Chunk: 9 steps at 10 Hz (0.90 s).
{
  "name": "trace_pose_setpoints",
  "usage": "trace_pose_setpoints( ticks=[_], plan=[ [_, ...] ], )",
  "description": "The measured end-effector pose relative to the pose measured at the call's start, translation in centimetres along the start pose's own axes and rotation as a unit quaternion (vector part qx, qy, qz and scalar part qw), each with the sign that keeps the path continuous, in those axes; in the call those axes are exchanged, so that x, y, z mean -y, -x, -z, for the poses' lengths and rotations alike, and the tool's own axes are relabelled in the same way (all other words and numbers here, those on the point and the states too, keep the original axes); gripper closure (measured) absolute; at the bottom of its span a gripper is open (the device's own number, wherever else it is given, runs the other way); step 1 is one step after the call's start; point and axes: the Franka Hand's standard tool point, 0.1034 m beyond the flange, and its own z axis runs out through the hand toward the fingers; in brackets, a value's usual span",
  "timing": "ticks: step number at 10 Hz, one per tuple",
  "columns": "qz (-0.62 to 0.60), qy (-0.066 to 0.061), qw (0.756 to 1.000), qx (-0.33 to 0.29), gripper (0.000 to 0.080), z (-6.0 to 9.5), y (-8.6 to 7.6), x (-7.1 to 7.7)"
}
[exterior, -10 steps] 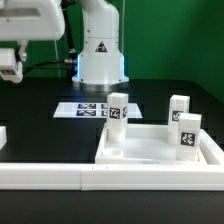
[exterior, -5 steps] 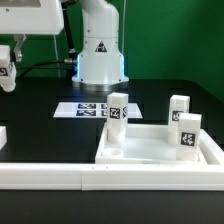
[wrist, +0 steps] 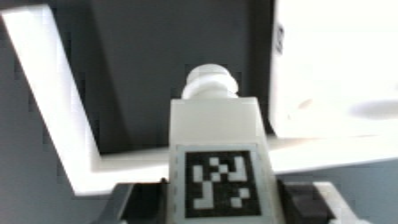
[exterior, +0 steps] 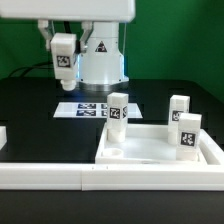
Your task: Assemble square table
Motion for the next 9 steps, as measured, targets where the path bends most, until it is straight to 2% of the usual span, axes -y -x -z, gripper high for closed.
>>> trace_pose_setpoints(
  ticks=[1,2,5,6,7,8,9],
  plan=[
    [0.000,0.003,1.000,-0.013,0.0509,-0.2,0.3,-0.2],
    [0.002,0.008,0.999,-0.043,0.0509,-0.1,-0.1,-0.2],
    [-0.001,0.008,0.999,-0.032,0.0509,-0.7,0.3,0.3],
    [-0.047,0.007,0.998,-0.051,0.0509,-2.6,-0.7,4.1],
    [-0.046,0.007,0.997,-0.066,0.0509,-3.8,-3.4,6.7],
    [-0.077,-0.001,0.994,-0.078,0.0509,-3.4,-4.5,7.3],
    [-0.065,0.002,0.995,-0.076,0.0509,-3.6,-4.1,7.0]
  ],
)
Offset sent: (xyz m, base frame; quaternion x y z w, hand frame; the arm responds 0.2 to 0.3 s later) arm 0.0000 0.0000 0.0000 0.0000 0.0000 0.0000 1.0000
